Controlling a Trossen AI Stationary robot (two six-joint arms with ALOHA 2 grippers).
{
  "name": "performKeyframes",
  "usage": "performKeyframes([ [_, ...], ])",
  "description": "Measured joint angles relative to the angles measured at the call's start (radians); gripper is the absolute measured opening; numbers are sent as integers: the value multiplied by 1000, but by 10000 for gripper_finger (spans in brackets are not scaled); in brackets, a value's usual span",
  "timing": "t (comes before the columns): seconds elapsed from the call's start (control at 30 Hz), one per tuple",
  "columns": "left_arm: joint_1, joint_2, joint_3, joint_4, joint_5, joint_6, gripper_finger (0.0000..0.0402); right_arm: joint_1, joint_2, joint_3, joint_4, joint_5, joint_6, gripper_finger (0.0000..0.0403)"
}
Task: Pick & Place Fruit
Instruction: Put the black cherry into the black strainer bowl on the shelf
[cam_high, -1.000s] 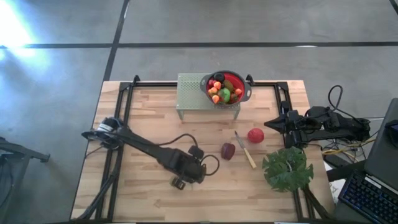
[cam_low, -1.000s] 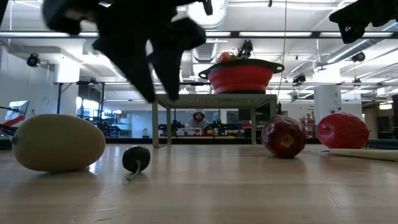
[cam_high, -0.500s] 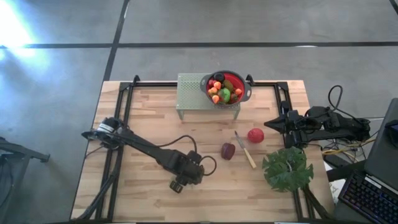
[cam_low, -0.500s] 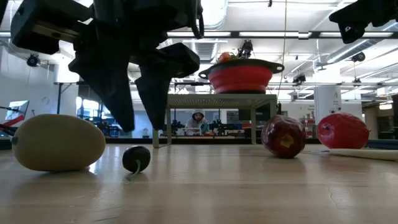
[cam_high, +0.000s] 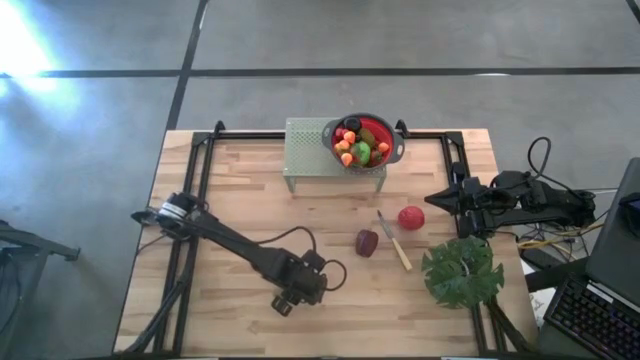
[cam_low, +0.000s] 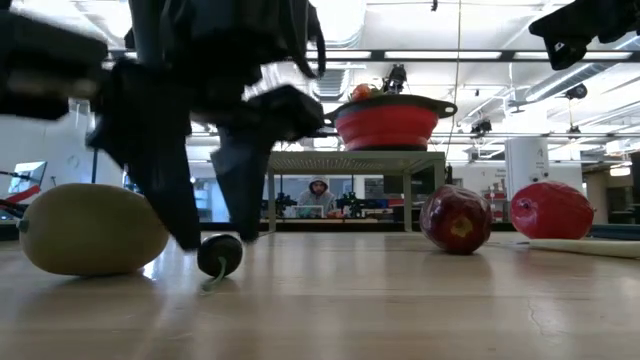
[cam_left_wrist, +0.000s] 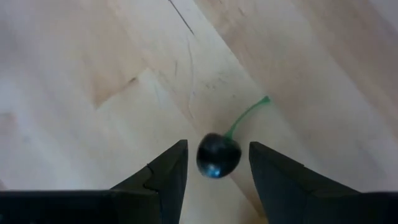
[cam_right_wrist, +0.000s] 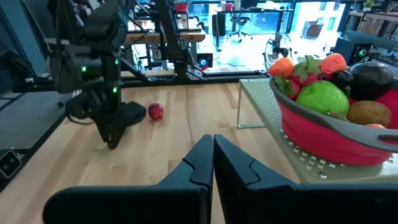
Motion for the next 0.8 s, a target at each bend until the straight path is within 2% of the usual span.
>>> performKeyframes([
  [0.5,-3,41,0,47,0,29,175,0,0,0,-1,0,0,8],
  [0.8,-6,41,0,51,20,18,113,0,0,0,0,0,0,8],
])
